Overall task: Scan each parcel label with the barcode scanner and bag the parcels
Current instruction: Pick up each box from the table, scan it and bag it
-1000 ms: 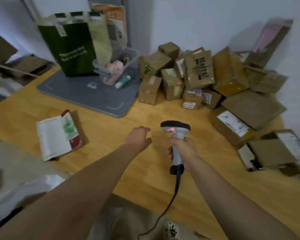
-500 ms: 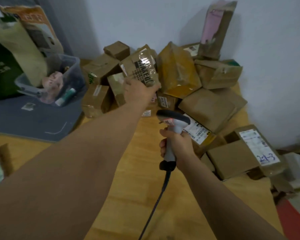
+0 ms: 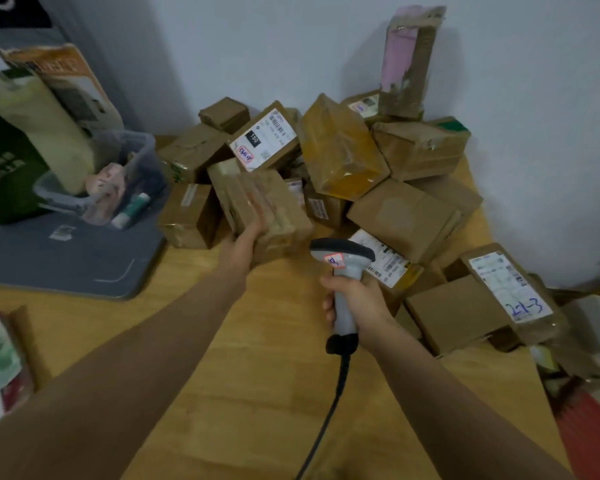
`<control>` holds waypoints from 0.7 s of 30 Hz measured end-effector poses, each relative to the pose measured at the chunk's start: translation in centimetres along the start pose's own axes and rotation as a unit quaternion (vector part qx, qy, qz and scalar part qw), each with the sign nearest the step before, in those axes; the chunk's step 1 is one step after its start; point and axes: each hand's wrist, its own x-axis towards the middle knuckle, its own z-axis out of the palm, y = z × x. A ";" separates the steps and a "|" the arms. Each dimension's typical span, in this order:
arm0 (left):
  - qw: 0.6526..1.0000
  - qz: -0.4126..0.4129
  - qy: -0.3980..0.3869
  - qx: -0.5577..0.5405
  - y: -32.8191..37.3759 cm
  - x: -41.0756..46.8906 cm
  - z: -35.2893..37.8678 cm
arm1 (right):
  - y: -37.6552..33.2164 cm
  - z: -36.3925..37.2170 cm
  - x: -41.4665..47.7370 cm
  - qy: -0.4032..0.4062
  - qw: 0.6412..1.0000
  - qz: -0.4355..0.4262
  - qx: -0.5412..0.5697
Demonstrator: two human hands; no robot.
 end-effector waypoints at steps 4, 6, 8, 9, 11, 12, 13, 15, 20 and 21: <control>0.995 -0.073 -0.047 0.044 -4.8 -5.1 -6.6 | 2.5 0.8 -1.4 -0.015 0.999 0.035 -0.020; 0.991 -0.079 -0.053 0.094 -6.4 -6.9 -9.5 | 4.1 1.6 -2.4 -0.021 0.998 0.046 -0.037; 0.989 -0.053 -0.025 0.132 -7.2 -7.2 -11.7 | 5.3 2.5 -3.3 -0.024 0.997 0.049 -0.049; 0.984 -0.023 -0.001 0.175 -7.5 -7.0 -12.6 | 5.8 2.8 -3.7 -0.022 0.997 0.050 -0.054; 0.940 0.050 0.037 0.336 -7.5 -6.8 -13.3 | 6.5 3.5 -4.4 -0.020 0.997 0.052 -0.059; 0.899 0.081 0.037 0.429 -7.4 -6.9 -13.1 | 6.8 3.7 -4.7 -0.019 0.997 0.052 -0.060; 0.856 0.099 0.027 0.507 -7.3 -7.1 -12.6 | 7.0 4.0 -4.9 -0.018 0.997 0.051 -0.059; 0.807 0.063 0.001 0.587 -7.1 -7.8 -10.9 | 7.3 4.4 -5.4 -0.012 0.997 0.048 -0.058; 0.842 -0.042 -0.002 0.538 -5.7 -7.5 -10.1 | 7.7 4.4 -6.7 0.001 0.998 0.030 -0.060; 0.856 -0.046 -0.011 0.515 -5.3 -7.2 -11.0 | 7.7 4.3 -6.9 0.001 0.998 0.026 -0.062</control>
